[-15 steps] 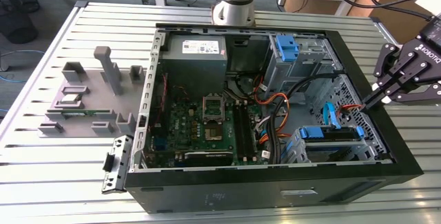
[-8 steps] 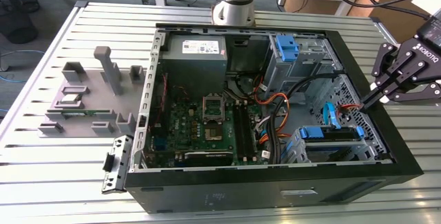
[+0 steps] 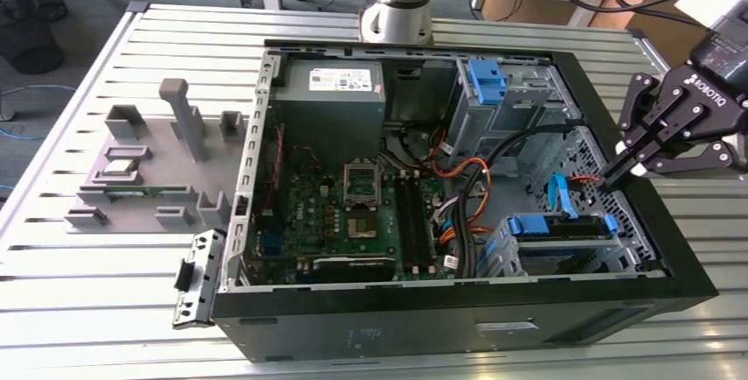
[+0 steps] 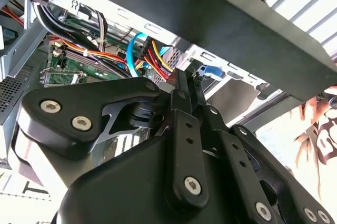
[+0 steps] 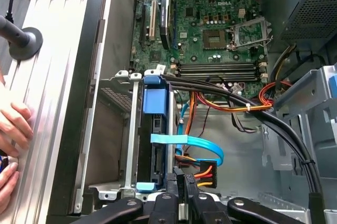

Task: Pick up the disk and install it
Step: 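Insert the second disk wire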

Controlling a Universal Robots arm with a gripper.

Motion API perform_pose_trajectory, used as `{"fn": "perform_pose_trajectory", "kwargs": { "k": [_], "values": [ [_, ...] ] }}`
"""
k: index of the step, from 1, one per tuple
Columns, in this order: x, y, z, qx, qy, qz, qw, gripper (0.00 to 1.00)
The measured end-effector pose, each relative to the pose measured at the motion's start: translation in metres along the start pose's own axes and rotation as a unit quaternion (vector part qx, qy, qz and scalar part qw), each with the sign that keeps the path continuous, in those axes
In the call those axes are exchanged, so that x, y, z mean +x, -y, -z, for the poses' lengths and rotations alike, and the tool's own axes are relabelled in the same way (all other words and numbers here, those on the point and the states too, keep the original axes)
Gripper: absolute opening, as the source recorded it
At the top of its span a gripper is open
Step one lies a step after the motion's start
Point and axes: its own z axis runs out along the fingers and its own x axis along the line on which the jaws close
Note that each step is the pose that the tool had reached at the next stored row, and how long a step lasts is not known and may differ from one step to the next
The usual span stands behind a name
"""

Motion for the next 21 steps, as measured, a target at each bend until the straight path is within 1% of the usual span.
{"fn": "perform_pose_trajectory", "kwargs": {
  "k": [3, 6, 7, 8, 11, 12, 13, 21],
  "values": [
    [-0.0001, -0.0046, -0.0016, 0.0038, 0.0, 0.0, 1.0, 0.17],
    [-0.0001, -0.0049, -0.0017, 0.0043, 0.0, 0.0, 1.0, 0.17],
    [-0.0001, -0.0052, -0.0017, 0.0059, -0.0001, -0.001, 1.0, 0.17],
    [-0.0002, -0.0058, -0.0019, 0.0104, 0.0, -0.001, 0.9999, 0.17],
    [-0.0002, -0.0067, -0.0023, 0.0295, 0.0001, -0.002, 0.9996, 0.17],
    [-0.0002, -0.0071, -0.0023, 0.0346, 0.0001, -0.002, 0.9994, 0.17],
    [-0.0001, -0.0078, -0.0022, 0.0381, 0.0001, -0.003, 0.9993, 0.17],
    [0.0005, -0.0158, 0.0011, 0.0595, 0.0019, -0.005, 0.9982, 0.17]
  ]
}}
